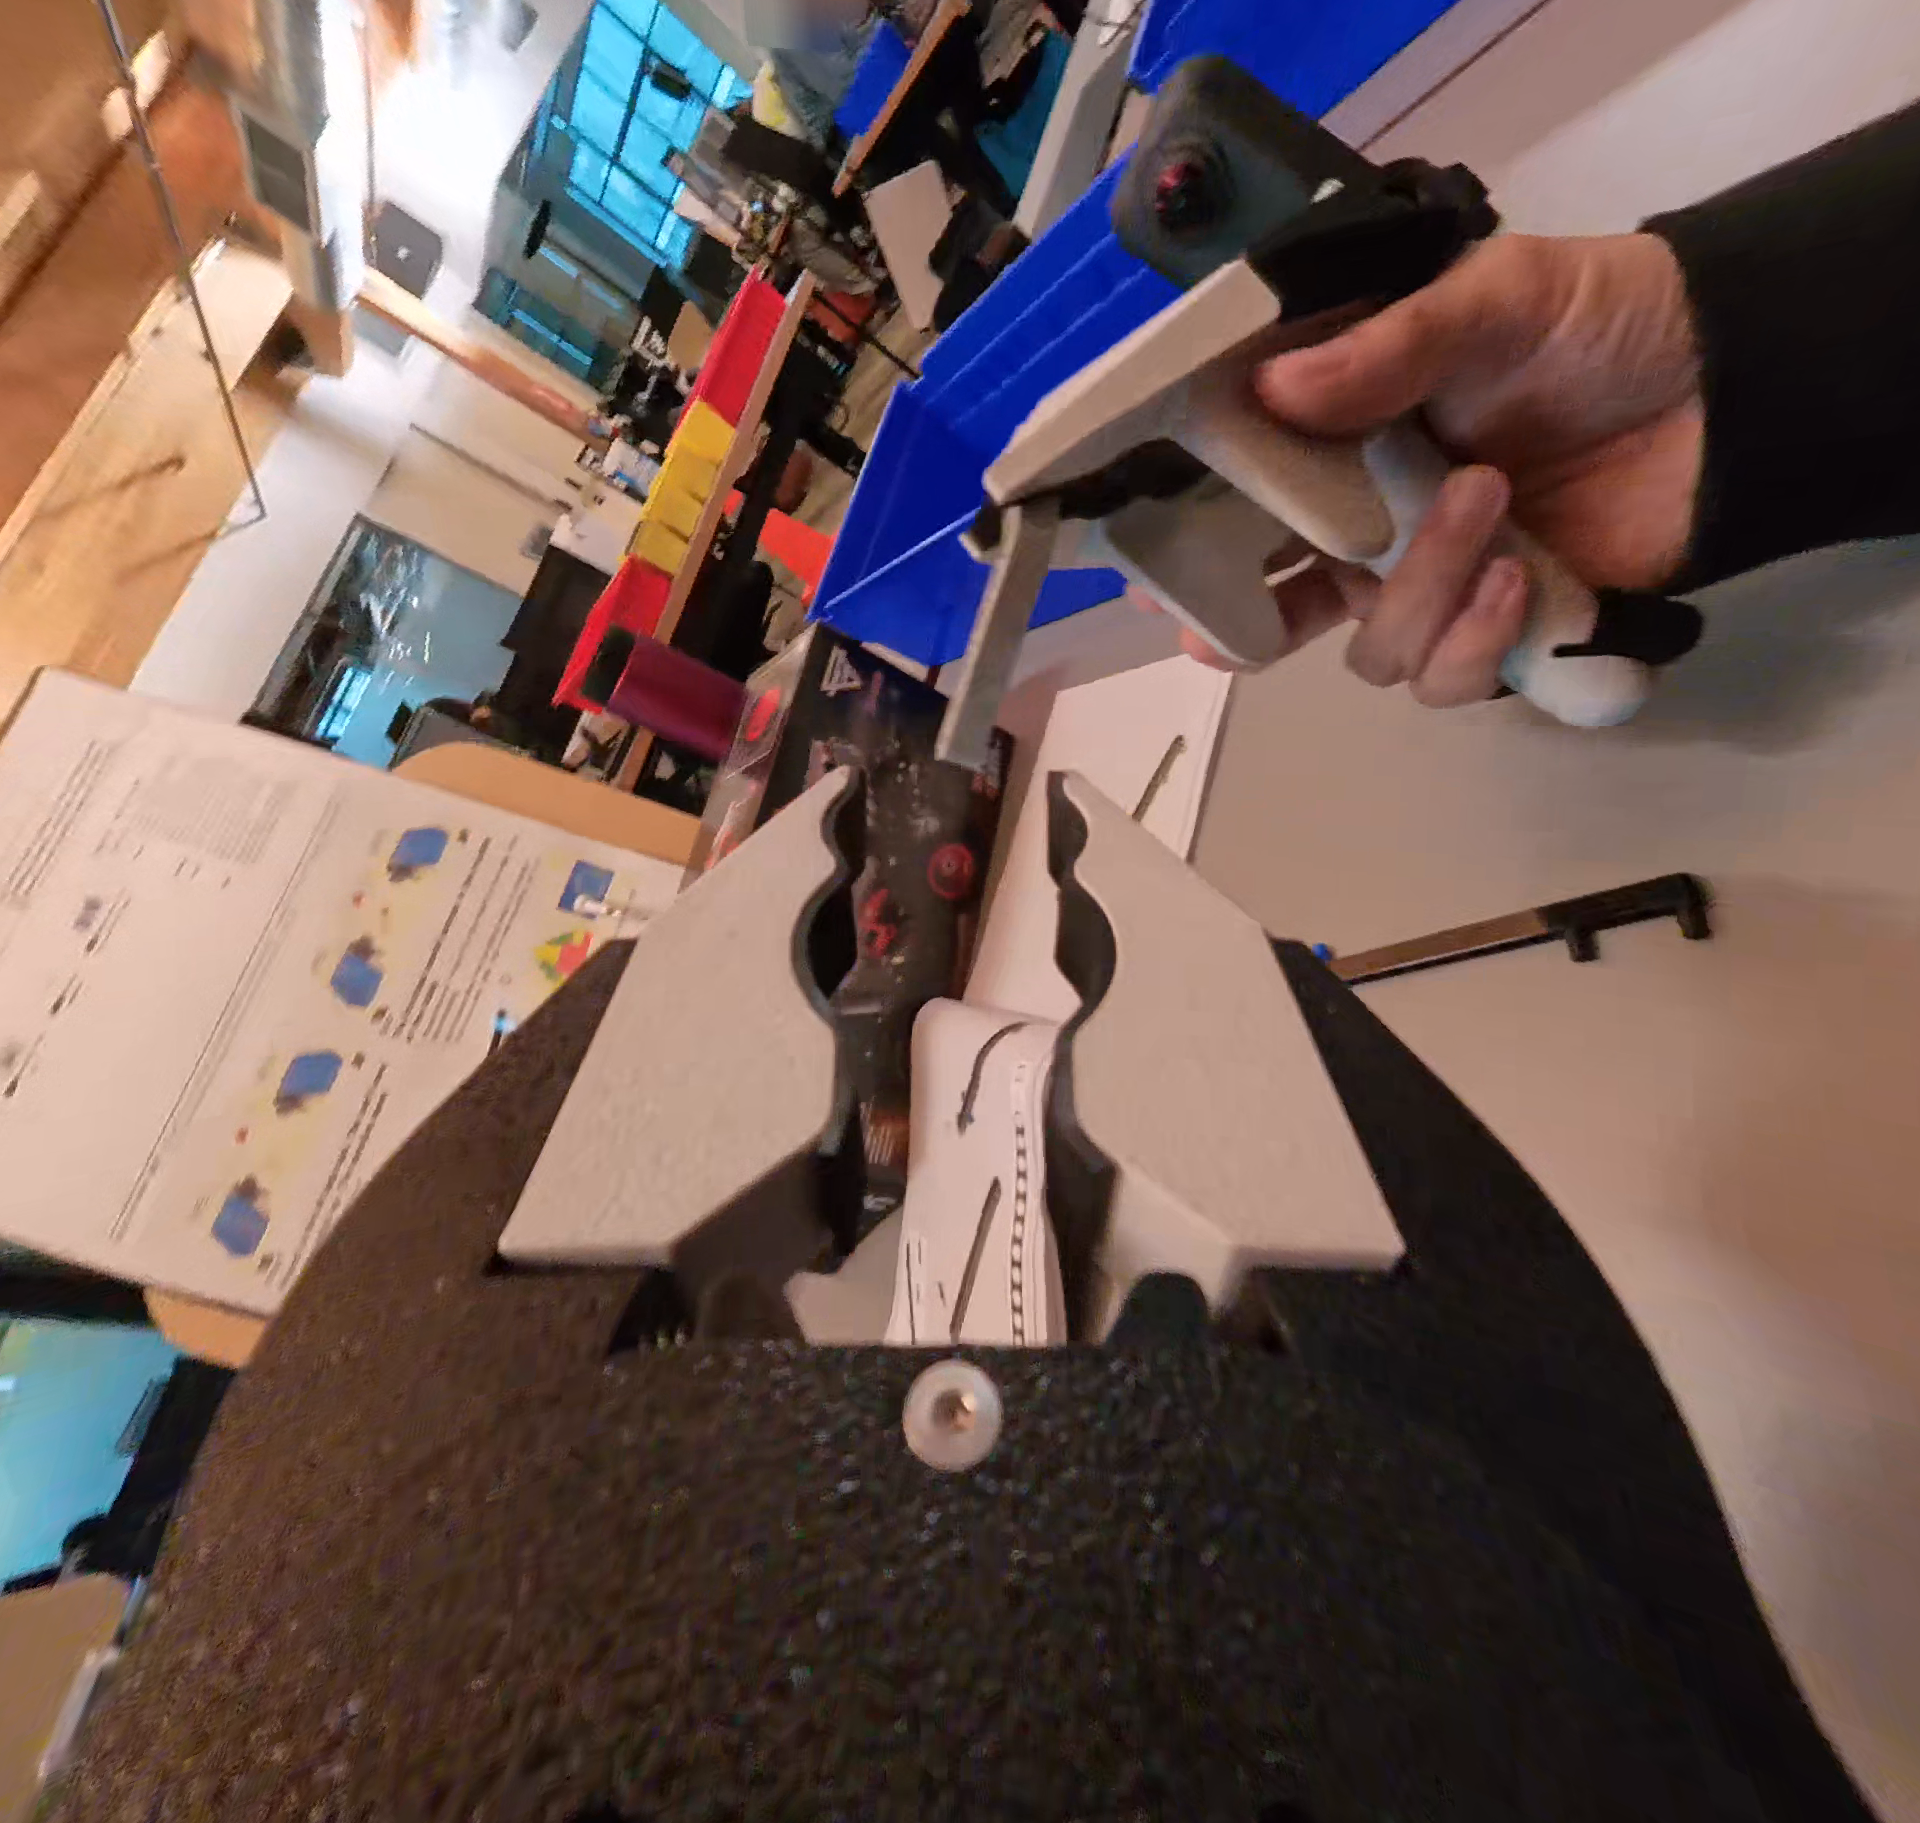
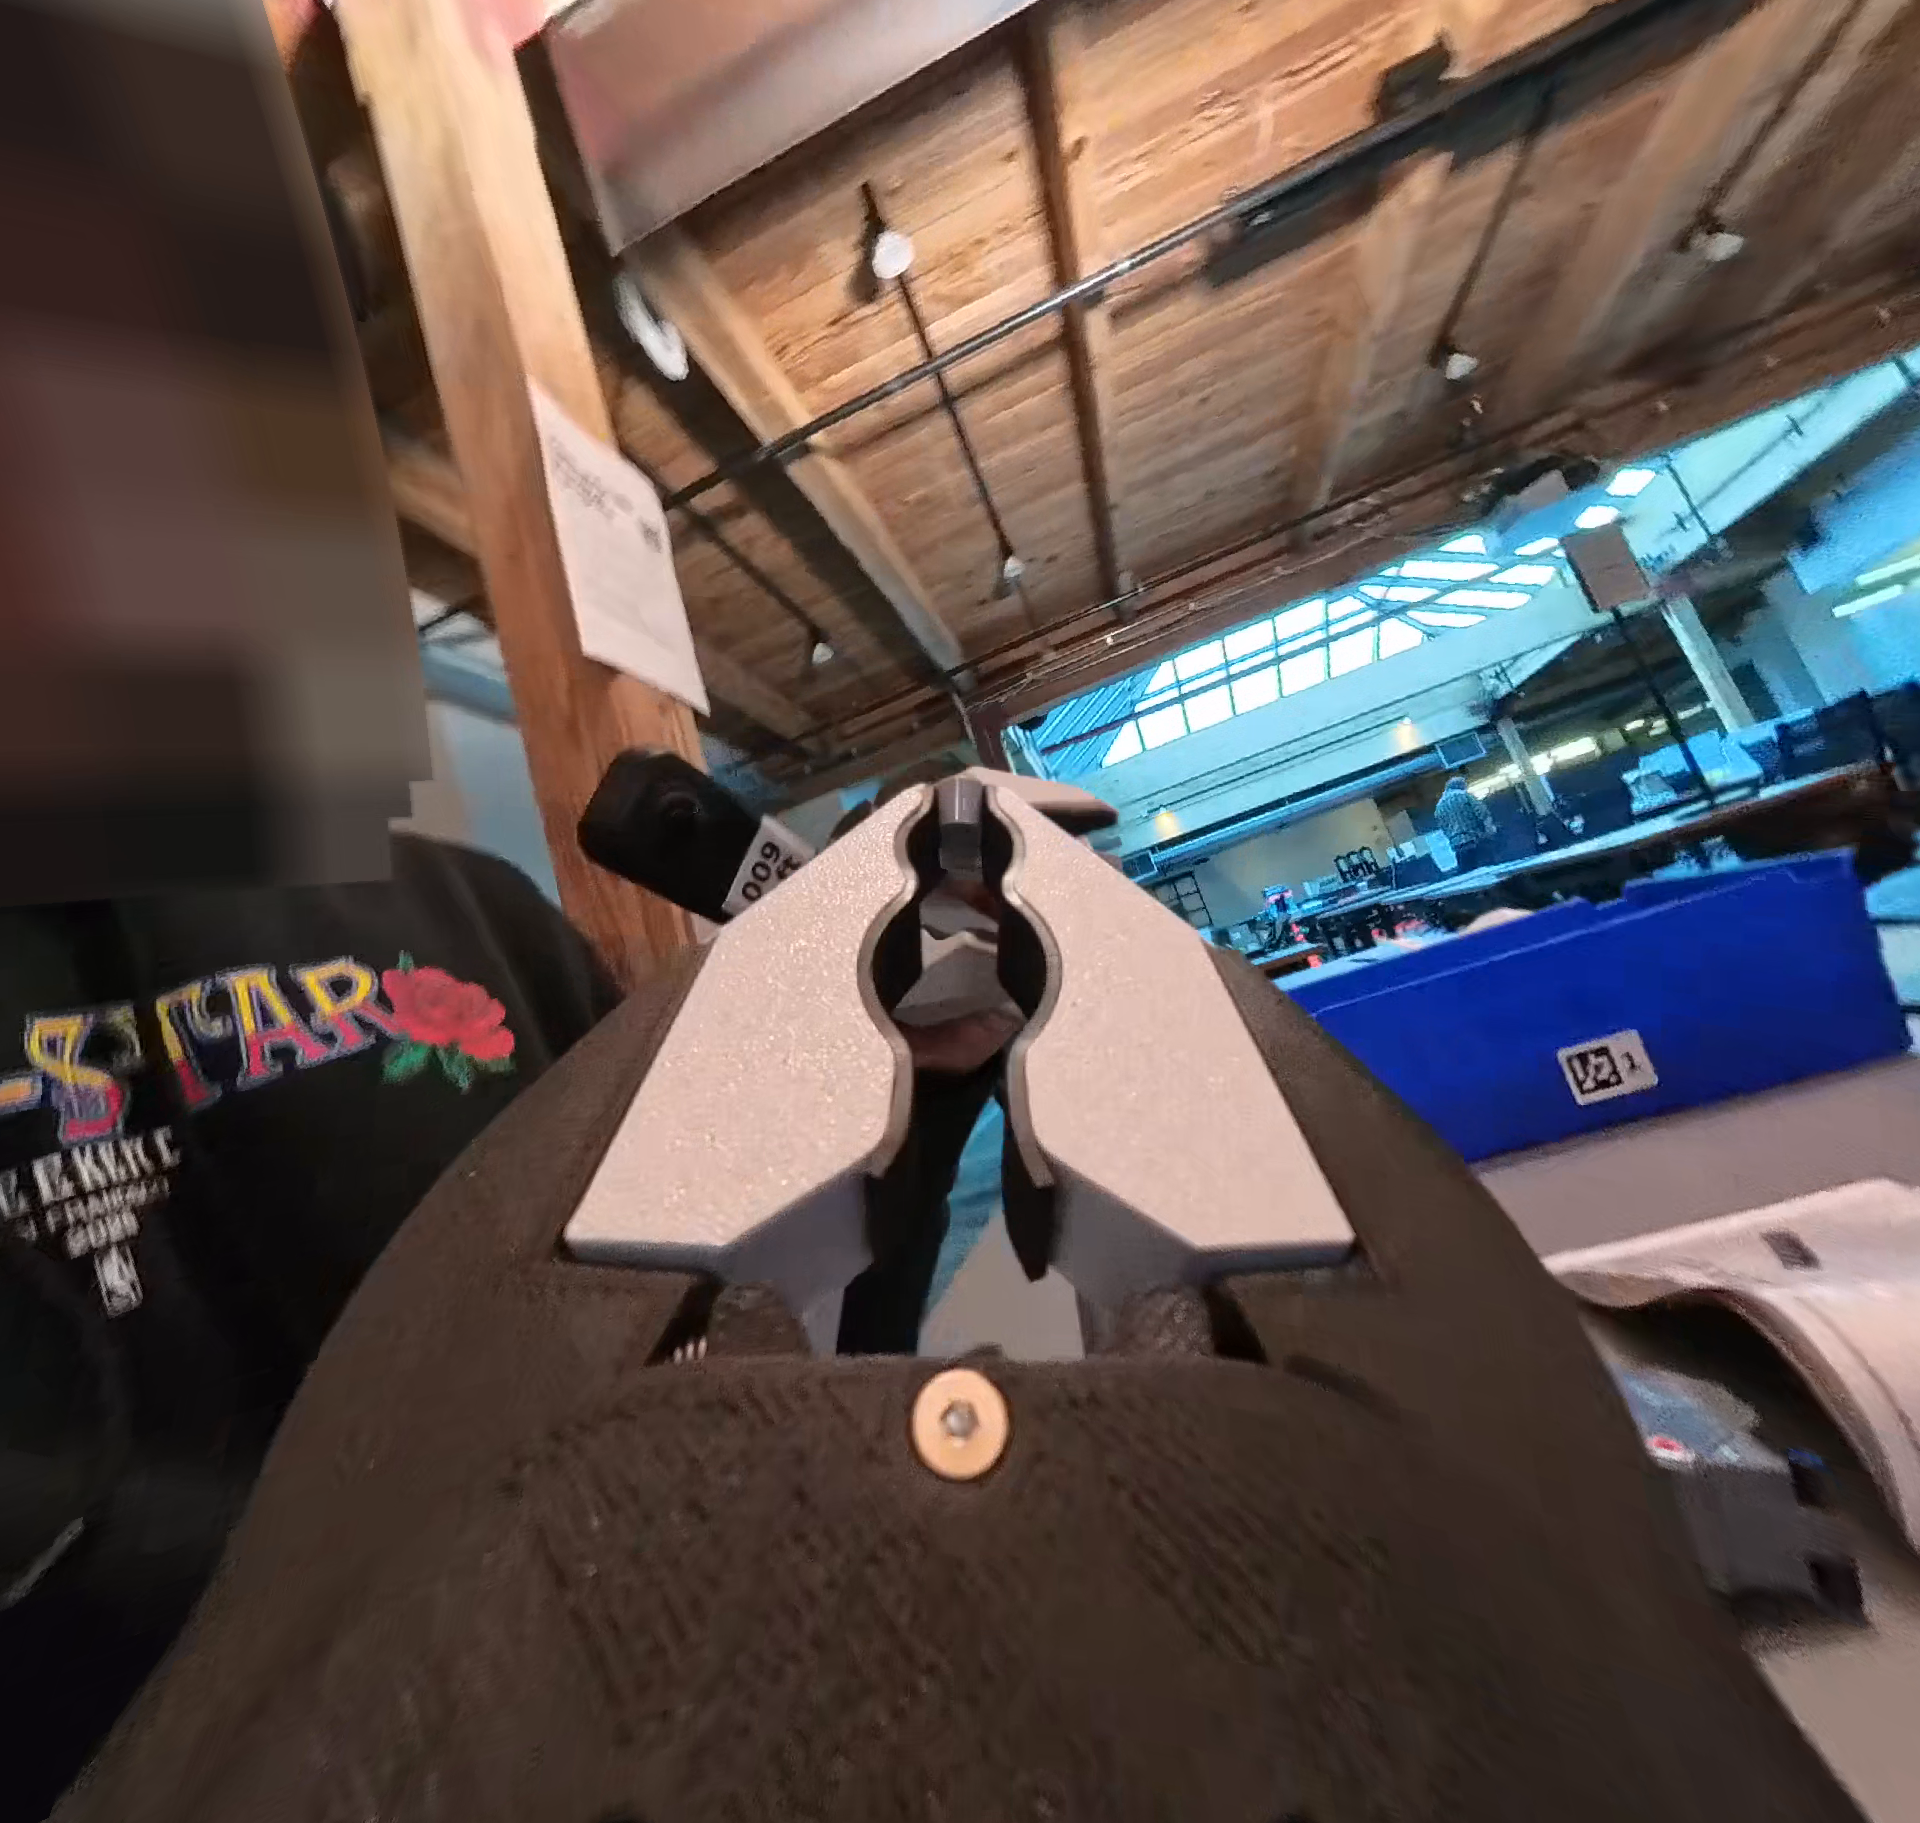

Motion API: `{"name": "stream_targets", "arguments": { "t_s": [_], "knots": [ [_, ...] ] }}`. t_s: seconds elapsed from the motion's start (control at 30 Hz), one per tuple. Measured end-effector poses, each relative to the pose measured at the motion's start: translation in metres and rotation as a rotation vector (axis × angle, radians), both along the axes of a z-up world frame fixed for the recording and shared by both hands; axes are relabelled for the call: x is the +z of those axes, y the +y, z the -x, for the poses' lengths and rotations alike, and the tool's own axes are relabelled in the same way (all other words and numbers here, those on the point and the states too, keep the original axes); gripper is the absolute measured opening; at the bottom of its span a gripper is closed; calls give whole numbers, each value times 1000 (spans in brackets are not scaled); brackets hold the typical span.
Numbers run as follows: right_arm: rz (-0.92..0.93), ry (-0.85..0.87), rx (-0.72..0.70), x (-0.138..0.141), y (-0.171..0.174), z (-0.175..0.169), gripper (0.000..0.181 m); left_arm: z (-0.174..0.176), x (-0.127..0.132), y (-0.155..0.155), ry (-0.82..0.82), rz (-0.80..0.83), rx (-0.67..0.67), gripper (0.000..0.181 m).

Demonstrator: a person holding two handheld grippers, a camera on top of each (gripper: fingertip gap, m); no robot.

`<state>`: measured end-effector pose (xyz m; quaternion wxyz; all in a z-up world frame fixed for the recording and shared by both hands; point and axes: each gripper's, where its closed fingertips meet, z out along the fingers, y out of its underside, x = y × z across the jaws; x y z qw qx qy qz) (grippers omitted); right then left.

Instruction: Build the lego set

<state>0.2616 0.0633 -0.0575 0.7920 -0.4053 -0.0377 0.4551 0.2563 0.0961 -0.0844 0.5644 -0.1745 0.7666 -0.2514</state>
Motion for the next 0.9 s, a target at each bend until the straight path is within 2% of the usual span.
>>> {"name": "stream_targets", "arguments": {
  "t_s": [0.13, 0.23, 0.33, 0.47, 0.6, 0.77, 0.9],
  "knots": [
    [-54, -187, -35, 0, -8, 22, 5, 2, -2, -24, -71, -32, -82, 23],
    [-82, -221, -46, 0, -11, 26, 5, 3, 0, -25, -144, -130, -64, 7],
    [-95, -245, -57, -1, -12, 28, 5, 6, 3, -24, -210, -257, -49, 7],
    [-81, -290, -137, -6, -9, 24, 14, 8, 6, -16, -287, -435, -6, 6],
    [-57, -331, -234, -8, -10, 14, 26, 10, 3, -3, -275, -476, 18, 6],
    [110, -641, -463, -31, 8, 11, 42, 15, -6, 21, -200, -471, 52, 7],
    [154, -769, -562, -33, 20, 14, 48, 20, -11, 31, -196, -520, 73, 7]
  ]
}}
